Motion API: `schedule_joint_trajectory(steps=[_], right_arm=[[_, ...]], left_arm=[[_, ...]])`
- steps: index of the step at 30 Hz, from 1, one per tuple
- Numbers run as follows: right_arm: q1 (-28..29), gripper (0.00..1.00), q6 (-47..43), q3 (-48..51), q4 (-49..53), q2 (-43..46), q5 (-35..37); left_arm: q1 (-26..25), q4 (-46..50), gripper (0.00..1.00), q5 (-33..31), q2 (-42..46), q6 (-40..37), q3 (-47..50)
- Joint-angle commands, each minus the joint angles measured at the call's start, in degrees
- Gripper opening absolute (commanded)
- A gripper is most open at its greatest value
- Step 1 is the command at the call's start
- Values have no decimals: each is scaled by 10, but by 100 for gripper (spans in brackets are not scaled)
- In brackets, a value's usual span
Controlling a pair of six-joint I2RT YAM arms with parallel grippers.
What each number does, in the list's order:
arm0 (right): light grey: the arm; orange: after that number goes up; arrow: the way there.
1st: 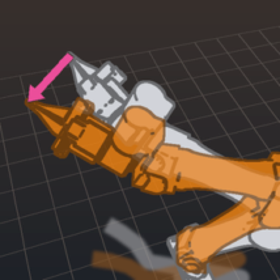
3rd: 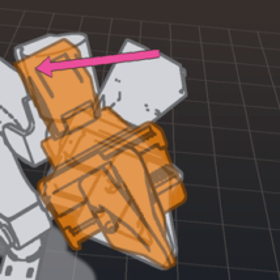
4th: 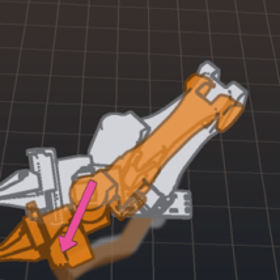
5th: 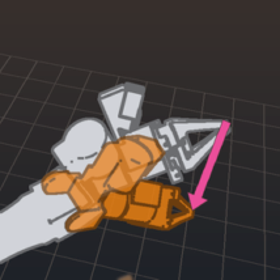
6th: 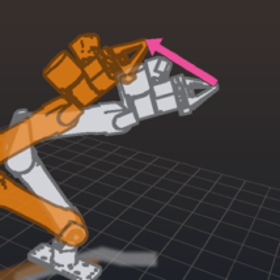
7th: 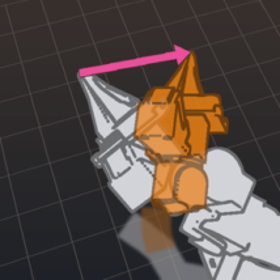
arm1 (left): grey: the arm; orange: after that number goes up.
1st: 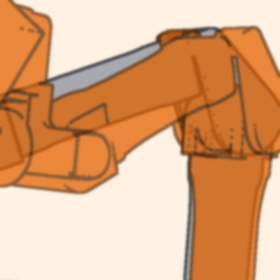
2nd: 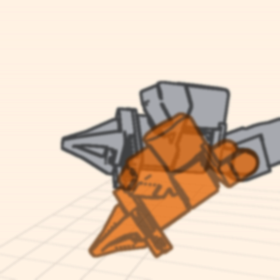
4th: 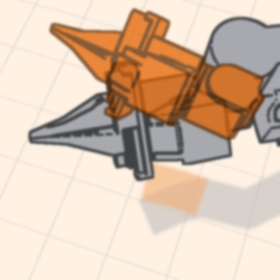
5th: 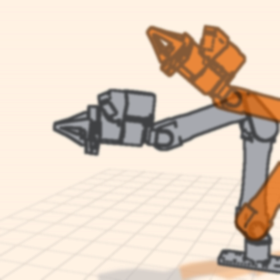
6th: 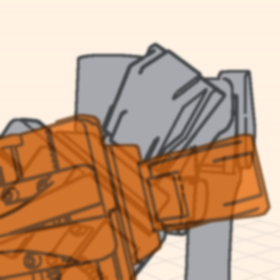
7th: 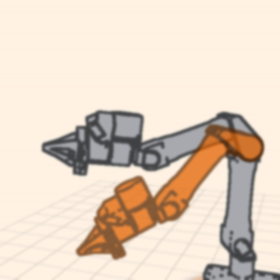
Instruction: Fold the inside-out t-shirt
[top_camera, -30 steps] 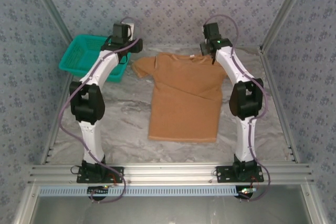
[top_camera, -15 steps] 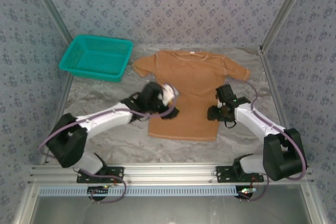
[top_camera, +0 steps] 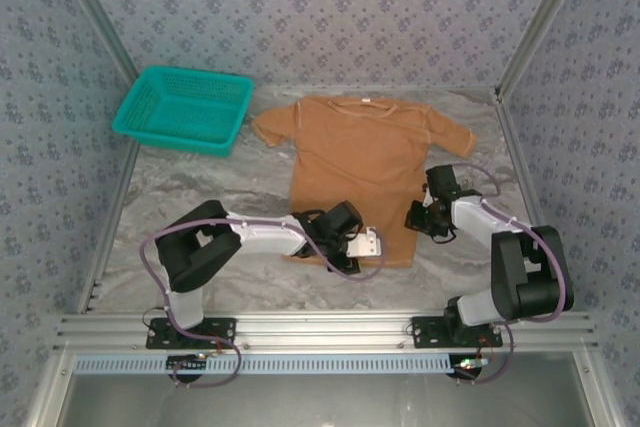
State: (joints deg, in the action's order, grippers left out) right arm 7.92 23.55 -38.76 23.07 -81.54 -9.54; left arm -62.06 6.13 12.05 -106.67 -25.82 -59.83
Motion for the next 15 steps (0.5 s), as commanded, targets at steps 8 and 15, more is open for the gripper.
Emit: schedule_joint_trajectory(steps=[8, 15], right_arm=[[-9, 33, -28, -14, 29, 70, -14], [7, 48, -42, 17, 48, 241, -50]], left_arm=[[22, 39, 2, 19, -9, 48, -62], [82, 50, 0, 108, 42, 188, -89]])
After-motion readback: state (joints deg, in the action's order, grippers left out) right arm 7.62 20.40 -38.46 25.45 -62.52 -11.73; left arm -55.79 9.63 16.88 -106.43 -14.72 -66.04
